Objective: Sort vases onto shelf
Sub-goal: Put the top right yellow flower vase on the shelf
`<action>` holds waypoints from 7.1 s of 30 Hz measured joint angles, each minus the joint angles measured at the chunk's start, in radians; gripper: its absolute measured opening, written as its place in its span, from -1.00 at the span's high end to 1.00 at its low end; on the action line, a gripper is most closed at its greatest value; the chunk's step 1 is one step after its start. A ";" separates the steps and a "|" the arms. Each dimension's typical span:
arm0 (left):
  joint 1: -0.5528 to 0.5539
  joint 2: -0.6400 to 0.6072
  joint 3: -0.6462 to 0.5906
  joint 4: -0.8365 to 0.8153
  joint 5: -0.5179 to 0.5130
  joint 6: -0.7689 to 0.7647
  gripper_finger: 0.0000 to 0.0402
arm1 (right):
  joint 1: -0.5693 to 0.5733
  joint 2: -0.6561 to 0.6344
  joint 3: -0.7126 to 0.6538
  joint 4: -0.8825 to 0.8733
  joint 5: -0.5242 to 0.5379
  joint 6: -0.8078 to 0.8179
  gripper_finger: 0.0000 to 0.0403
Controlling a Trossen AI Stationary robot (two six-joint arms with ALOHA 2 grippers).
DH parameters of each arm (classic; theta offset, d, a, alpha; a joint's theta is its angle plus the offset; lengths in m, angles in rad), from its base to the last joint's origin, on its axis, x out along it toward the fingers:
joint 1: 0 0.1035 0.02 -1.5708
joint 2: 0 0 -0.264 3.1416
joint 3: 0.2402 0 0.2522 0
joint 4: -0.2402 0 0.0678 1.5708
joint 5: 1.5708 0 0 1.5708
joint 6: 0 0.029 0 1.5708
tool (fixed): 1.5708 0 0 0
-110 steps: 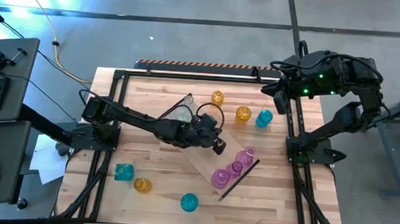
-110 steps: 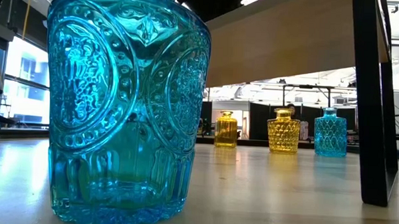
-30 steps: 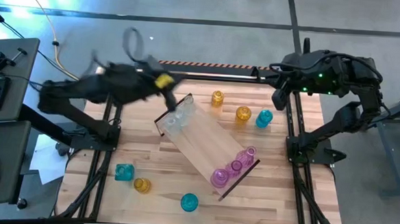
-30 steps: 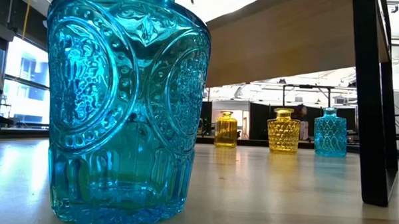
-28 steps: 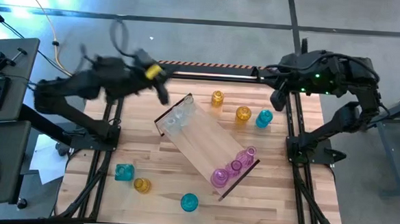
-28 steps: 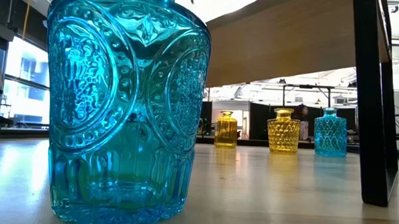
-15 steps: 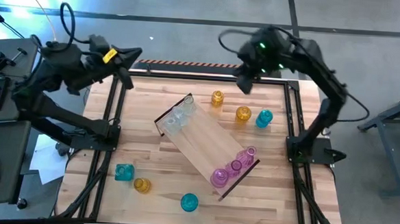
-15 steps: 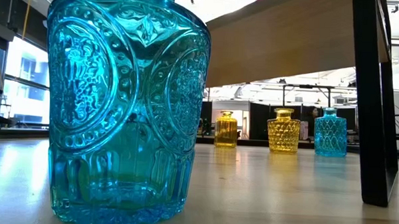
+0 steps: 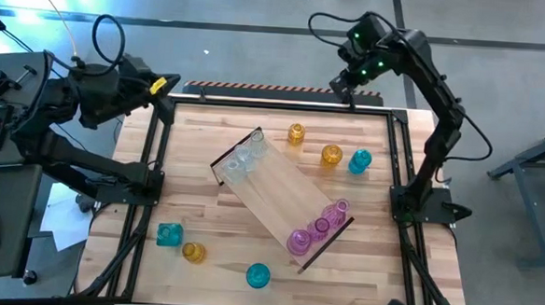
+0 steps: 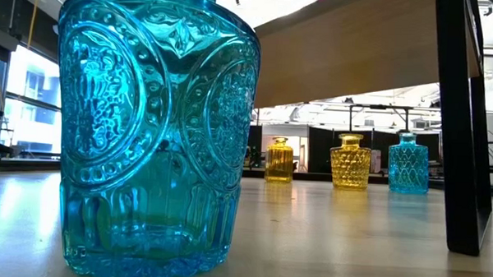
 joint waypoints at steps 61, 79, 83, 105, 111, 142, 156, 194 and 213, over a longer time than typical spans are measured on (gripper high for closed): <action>0.191 0.144 0.000 0.130 -0.074 0.035 1.00 | -0.314 -0.025 -0.809 0.257 -0.133 -0.113 0.84; 0.253 0.145 0.000 0.214 -0.073 0.060 1.00 | -0.314 -0.025 -0.809 0.269 -0.120 -0.053 0.84; 0.253 0.144 0.000 0.213 -0.073 0.061 1.00 | -0.314 -0.025 -0.809 0.281 -0.120 -0.053 0.84; 0.251 0.143 0.000 0.220 0.003 0.098 1.00 | -0.314 -0.024 -0.809 0.395 -0.120 -0.053 0.84; 0.251 0.143 0.000 0.220 0.003 0.139 1.00 | -0.314 -0.024 -0.809 0.416 -0.120 -0.053 0.84; 0.251 0.143 0.000 0.219 0.005 0.068 1.00 | -0.276 -0.024 -0.808 0.518 -0.250 -0.004 0.84; 0.251 0.143 0.000 0.219 0.007 0.070 1.00 | -0.174 -0.024 -0.808 0.576 -0.178 -0.141 0.84; 0.251 0.143 0.000 0.204 0.054 0.105 1.00 | -0.078 -0.025 -0.808 0.226 -0.178 -0.209 -0.13; 0.251 0.143 0.000 0.159 0.054 0.104 1.00 | -0.006 -0.030 -0.935 0.341 -0.150 -0.164 -0.13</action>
